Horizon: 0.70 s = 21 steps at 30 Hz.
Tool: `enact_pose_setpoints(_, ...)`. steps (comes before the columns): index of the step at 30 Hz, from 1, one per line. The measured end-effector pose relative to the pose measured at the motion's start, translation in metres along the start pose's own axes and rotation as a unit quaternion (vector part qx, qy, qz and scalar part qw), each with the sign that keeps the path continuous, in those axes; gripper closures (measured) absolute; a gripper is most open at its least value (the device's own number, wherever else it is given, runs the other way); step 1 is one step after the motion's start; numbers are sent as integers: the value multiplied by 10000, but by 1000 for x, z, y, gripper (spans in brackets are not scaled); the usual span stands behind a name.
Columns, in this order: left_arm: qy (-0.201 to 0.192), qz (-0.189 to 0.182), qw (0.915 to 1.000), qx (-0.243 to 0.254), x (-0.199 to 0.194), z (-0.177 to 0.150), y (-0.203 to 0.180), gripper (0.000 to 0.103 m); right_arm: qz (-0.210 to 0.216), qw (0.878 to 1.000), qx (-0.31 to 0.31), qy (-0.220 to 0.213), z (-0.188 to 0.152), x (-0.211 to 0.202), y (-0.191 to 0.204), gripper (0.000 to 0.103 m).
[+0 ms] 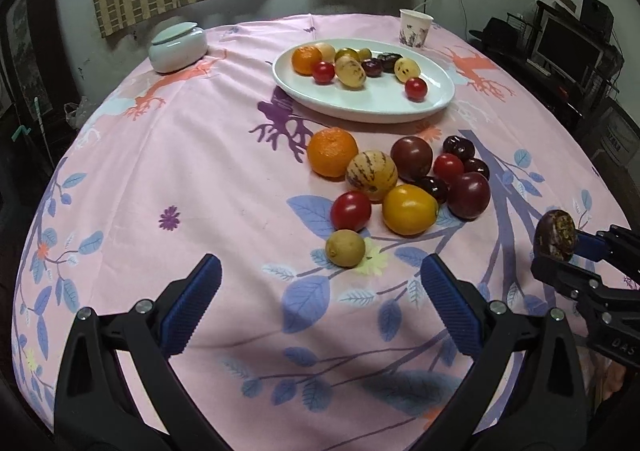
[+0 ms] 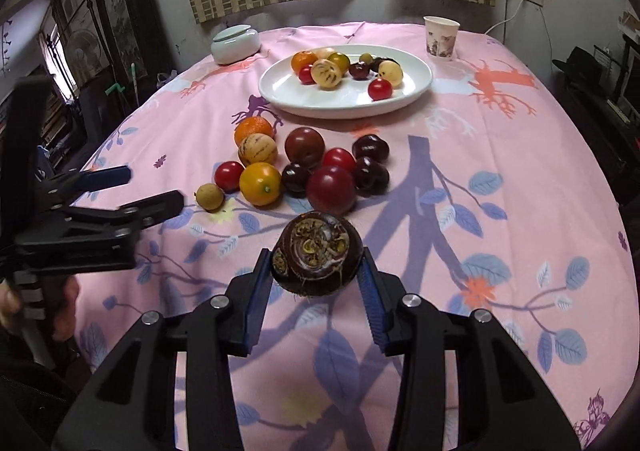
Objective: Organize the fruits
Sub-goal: 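Grasp a dark mangosteen with the right tool while the left tool grasps a small olive-green fruit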
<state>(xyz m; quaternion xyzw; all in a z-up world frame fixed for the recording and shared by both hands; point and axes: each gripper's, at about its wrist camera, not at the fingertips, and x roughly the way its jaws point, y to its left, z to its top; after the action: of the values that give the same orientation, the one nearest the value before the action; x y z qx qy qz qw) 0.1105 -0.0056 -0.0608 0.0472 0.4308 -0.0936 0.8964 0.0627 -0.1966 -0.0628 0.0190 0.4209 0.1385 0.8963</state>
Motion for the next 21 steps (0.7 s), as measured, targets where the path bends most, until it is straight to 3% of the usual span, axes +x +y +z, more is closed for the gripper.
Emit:
enact_pose_setpoints(2,98,-30,9999,22,14,4,-4,2,23,10000,63,13,-4,0,-6,60)
enact_pose_setpoints(4,219,-89,9997,-24,26,7,-5,11,68,9999,133,-15,-7,-3,-13,60)
enact_pose_setpoints(6,432,-181,9989,-77,37,9,-4,38,92,9998,182,-80,-8,-7,-18,60)
enact_pose_setpoints(8,626,-284,9975,-147,47,8,-3,50,121,9996,210,-133,-8,-9,-21,60)
enact_pose_setpoints(11,576,-181,9982,-66,50,5,-7,57,134,9996,218,-146,-7,-10,-23,60)
enact_pose_setpoints(13,558,-241,9981,-95,50,5,-7,76,144,9996,217,-117,-9,-9,-22,60)
enact_pose_setpoints(21,265,-377,9989,-69,22,5,-9,76,208,9995,188,-115,-8,-11,-12,60)
